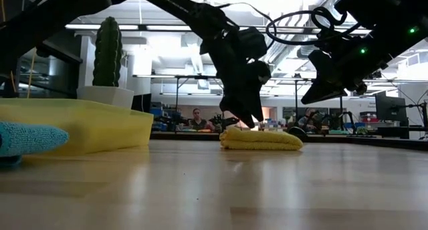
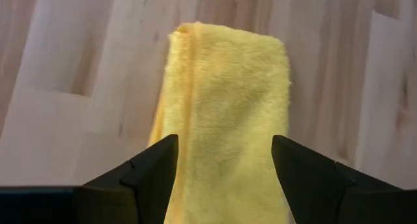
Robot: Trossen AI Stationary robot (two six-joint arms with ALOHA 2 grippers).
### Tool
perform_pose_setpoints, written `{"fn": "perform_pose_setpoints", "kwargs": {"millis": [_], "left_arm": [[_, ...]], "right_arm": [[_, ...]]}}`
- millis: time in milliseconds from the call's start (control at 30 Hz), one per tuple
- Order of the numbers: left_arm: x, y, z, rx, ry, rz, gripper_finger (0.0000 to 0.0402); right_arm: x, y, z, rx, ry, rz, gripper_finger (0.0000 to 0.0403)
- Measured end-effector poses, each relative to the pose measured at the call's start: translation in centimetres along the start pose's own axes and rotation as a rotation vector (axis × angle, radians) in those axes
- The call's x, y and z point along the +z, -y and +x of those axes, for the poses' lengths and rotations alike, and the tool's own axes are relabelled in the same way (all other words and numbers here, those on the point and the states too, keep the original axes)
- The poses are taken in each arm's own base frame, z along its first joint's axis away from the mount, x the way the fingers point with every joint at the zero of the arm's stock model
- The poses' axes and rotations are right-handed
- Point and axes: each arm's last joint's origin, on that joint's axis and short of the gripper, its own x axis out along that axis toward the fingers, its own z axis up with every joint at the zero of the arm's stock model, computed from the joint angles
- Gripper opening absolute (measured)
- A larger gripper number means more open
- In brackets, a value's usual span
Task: Fold microfiber towels
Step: Put the folded yellow microfiber towel into the yellow bin
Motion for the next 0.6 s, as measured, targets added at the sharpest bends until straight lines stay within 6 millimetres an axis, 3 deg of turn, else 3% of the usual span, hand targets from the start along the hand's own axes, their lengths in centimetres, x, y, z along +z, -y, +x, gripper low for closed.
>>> {"fn": "perform_pose_setpoints", "kwargs": {"millis": [233,433,600], "left_arm": [[-0.8,1.8,-2.7,-0.007,-0.085,0.033,0.0239],[-1.1,5.5,-3.7,0.020,-0.010,0.126,0.0239],[-4.1,7.8,-3.5,0.065,0.102,0.178,0.0239]], "right_arm": [[0.0,0.0,0.0,-0.003,0.002,0.010,0.0000],[-0.1,0.0,0.0,0.005,-0.016,0.071,0.0000],[-0.4,0.2,0.0,0.000,-0.046,0.101,0.0000]]}}
